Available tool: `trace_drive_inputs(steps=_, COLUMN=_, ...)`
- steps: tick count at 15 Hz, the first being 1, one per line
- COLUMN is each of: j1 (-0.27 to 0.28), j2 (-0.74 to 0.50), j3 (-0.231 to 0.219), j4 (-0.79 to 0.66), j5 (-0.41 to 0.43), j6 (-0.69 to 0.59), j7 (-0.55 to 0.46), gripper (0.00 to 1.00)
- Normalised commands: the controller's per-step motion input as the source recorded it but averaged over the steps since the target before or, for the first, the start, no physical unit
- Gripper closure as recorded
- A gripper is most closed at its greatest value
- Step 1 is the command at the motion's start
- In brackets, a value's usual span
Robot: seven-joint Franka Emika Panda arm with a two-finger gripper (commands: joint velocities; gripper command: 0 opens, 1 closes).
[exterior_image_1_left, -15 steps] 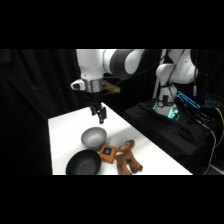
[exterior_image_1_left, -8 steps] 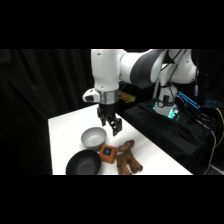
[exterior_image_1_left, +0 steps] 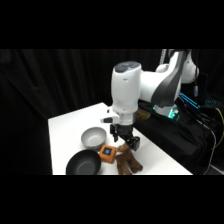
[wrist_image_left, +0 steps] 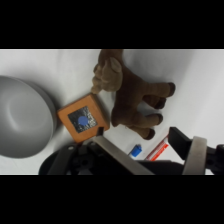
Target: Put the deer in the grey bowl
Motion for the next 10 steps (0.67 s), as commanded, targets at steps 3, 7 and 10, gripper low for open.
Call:
trace_drive_inputs(steps=3, j1=0.116, j2=0.25, j3=-0.031, j4=-0.01, j5=-0.179, j6=0.34, j7=0.15, gripper=0.00)
trace_drive_inputs(steps=7, j1=0.118, j2=0.22, j3=-0.120, j4=0.04, j5=-0.206, j6=0.26, j7=0.14, gripper=0.00)
trace_drive_inputs(steps=10, j1=0.146, j2=0.16, j3=-0.197, j4=0.05, j5=-0.244, j6=0.21, j7=0.15, gripper=0.00)
